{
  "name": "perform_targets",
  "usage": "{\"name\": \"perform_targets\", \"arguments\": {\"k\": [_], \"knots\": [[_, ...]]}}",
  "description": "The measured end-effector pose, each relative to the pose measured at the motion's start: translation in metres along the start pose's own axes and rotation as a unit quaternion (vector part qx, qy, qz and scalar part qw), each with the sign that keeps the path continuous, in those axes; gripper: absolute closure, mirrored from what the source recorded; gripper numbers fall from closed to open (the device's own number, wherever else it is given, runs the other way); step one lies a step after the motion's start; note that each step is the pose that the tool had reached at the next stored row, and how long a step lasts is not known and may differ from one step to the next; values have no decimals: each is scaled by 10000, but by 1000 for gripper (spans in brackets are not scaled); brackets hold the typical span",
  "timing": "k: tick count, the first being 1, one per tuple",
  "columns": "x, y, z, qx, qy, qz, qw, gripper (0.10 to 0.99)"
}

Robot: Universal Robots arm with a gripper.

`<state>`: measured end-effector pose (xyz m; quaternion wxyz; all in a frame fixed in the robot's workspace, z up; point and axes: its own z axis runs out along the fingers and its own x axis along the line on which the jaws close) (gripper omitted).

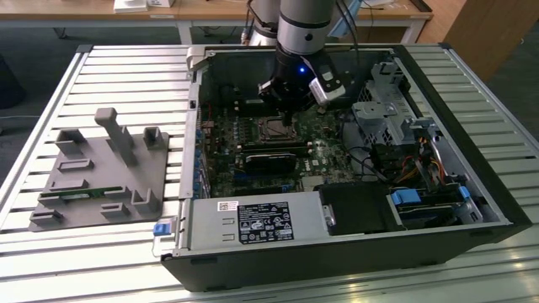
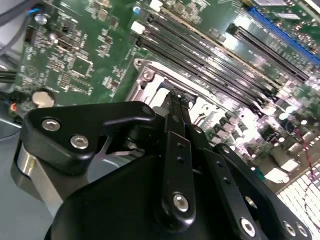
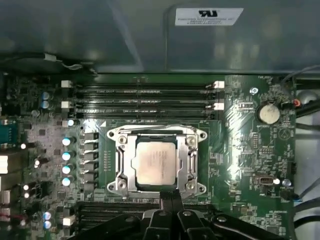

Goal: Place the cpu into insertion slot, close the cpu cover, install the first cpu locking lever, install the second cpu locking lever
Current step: 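Install the second cpu locking lever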

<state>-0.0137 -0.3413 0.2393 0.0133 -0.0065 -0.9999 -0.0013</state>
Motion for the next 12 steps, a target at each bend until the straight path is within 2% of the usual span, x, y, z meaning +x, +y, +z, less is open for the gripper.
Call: {"name": "perform_targets", "arguments": {"k": [1,9,12], "knots": [[0,-11,4,1,16,0,10000,965],[0,-176,34,1,21,1,10000,965],[59,-194,43,1,21,0,10000,965]]}}
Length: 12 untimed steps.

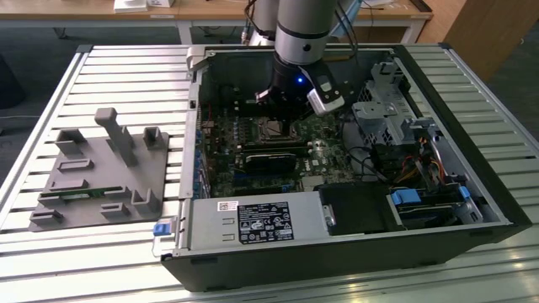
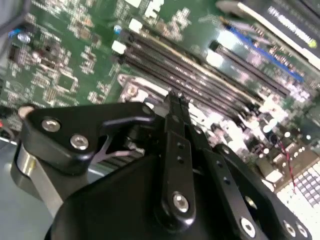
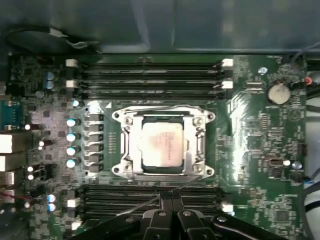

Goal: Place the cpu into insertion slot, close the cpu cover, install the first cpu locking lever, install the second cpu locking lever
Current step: 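Install the second cpu locking lever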

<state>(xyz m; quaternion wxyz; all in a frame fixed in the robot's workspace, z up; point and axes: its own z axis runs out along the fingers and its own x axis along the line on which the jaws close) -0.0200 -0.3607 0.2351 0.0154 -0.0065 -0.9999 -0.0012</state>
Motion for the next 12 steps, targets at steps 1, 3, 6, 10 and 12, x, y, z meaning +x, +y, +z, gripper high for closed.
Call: {"name": "perform_targets", "arguments": {"k": [1,3,6,10,12], "knots": [[22,-6,2,0,0,1,10000,965],[67,-15,7,0,0,0,10000,965],[118,-23,13,-1,0,-1,10000,965],[194,-26,22,0,0,-2,10000,965],[212,-27,29,0,0,-4,10000,965]]}}
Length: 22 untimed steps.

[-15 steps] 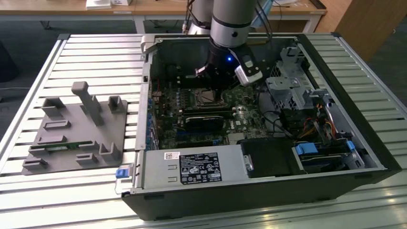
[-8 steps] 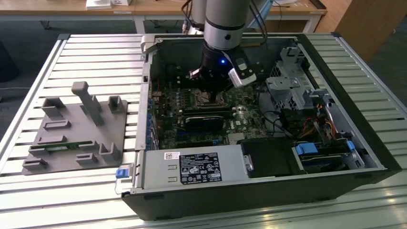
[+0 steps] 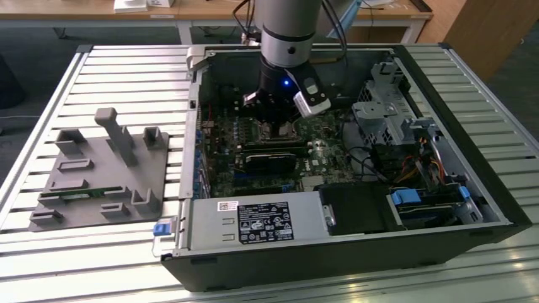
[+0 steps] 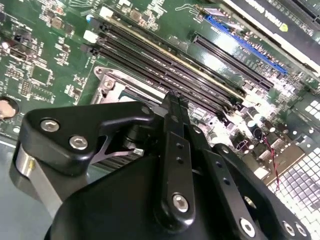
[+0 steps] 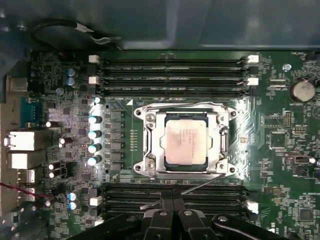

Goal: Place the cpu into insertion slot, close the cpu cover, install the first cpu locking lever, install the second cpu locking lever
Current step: 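Install the second cpu locking lever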

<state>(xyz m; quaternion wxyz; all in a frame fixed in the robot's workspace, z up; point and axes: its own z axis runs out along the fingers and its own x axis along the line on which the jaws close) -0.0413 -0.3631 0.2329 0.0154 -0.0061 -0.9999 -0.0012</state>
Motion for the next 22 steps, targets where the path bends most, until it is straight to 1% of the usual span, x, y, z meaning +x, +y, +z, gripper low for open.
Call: {"name": "perform_targets", "arguments": {"k": [3,7,9,11,15,16,20,22], "knots": [[25,-1,24,1,0,-3,10000,965],[29,-3,96,-1,0,-5,10000,965],[31,-6,127,-18,0,-4,10000,965],[38,-30,133,-79,1,-6,10000,965],[42,-83,134,-180,2,-9,9998,965],[46,-95,134,-211,2,-10,9998,965],[90,-140,135,-366,-4,-15,9993,965],[114,-152,138,-412,-14,-20,9991,965]]}}
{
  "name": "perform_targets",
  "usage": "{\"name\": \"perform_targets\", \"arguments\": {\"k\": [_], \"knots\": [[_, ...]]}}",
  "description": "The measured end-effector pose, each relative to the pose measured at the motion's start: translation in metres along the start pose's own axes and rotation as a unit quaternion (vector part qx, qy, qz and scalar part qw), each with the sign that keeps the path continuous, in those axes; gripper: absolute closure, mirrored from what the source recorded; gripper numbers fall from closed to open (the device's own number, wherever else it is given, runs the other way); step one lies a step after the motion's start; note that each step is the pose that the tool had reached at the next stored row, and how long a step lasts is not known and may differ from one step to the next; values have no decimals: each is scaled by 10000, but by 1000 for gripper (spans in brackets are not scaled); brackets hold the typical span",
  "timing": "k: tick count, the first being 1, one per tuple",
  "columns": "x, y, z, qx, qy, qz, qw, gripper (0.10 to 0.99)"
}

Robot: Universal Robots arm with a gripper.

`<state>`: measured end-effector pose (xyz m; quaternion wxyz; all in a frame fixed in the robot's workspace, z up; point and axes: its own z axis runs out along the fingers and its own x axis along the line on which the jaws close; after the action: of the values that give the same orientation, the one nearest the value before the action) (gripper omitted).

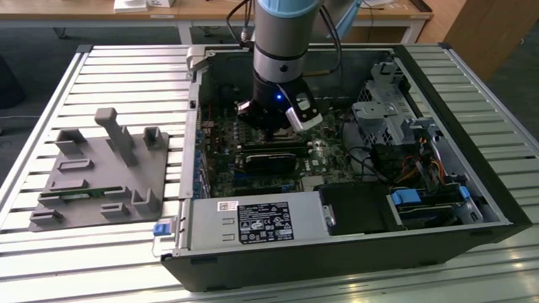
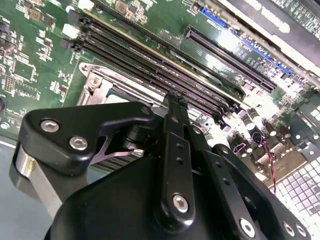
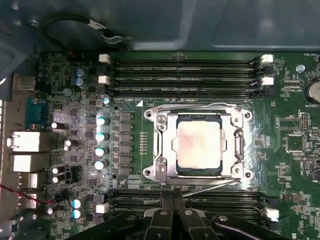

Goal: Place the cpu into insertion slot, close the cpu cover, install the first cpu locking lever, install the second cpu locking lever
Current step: 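Install the second cpu locking lever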

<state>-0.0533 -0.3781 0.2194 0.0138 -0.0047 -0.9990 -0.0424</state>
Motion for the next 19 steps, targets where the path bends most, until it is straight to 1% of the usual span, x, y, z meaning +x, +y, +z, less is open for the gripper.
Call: {"name": "perform_targets", "arguments": {"k": [5,10,12,15,19], "knots": [[48,-10,59,-61,-11,-19,10000,965],[59,-17,140,-93,-12,-23,10000,965],[59,-19,149,-120,-11,-24,9999,965],[58,-37,152,-188,-13,-27,9998,965],[71,-84,151,-232,-28,-29,9997,965]]}}
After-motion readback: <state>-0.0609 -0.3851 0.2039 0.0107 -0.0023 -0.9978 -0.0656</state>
